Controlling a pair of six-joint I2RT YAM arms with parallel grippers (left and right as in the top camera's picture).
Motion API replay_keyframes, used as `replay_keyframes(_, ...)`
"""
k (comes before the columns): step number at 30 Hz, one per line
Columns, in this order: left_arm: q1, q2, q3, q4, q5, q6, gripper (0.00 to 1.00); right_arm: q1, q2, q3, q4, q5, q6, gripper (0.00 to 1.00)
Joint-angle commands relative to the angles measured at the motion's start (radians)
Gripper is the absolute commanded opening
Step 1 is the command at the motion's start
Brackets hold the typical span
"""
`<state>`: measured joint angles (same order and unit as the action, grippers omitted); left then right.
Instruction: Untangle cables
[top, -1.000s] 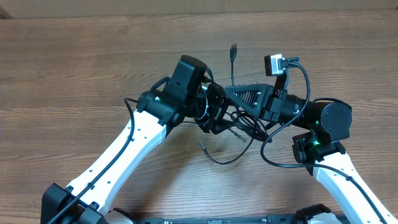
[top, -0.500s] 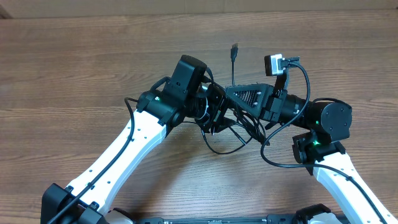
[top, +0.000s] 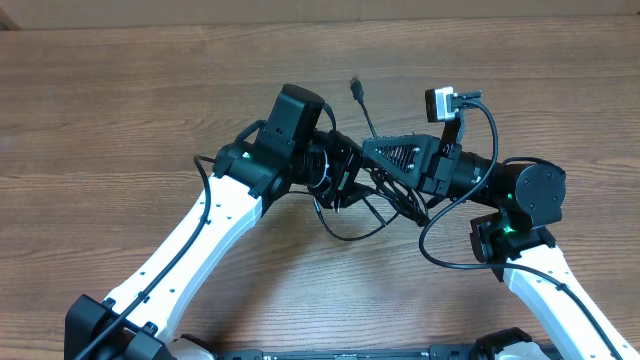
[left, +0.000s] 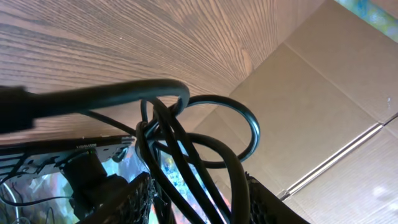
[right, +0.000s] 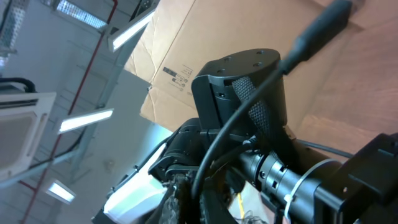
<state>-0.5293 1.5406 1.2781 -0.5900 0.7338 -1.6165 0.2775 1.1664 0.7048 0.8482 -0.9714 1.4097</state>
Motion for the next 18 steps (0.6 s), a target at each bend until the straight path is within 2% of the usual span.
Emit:
replay_keyframes(1, 0.006, 0.003, 0.008, 0.004, 0.023, 0.01, 0.04, 0.003, -0.001, 0.016, 0.01, 0.008, -0.004, 0.04)
replay_keyframes(9, 0.008, 0.003, 0.008, 0.004, 0.023, -0.004, 0.04, 0.003, 0.017, 0.016, 0.01, 0.008, -0.004, 0.04)
replay_keyframes(10, 0.008, 0.003, 0.008, 0.003, 0.015, -0.002, 0.08, 0.003, 0.017, 0.016, 0.01, 0.008, -0.004, 0.04)
replay_keyframes(11, 0.008, 0.003, 0.008, 0.003, 0.013, 0.005, 0.16, 0.003, 0.017, 0.016, 0.01, 0.009, -0.004, 0.04)
replay_keyframes(12, 0.008, 0.003, 0.008, 0.003, 0.015, 0.005, 0.33, 0.003, 0.017, 0.016, 0.011, 0.008, -0.004, 0.04)
replay_keyframes(14, 0.007, 0.003, 0.008, 0.003, 0.015, 0.004, 0.6, 0.003, 0.017, 0.016, 0.01, 0.008, -0.004, 0.04)
replay_keyframes(18, 0.007, 0.003, 0.008, 0.003, 0.015, 0.004, 0.91, 0.003, 0.017, 0.016, 0.011, 0.008, -0.004, 0.04)
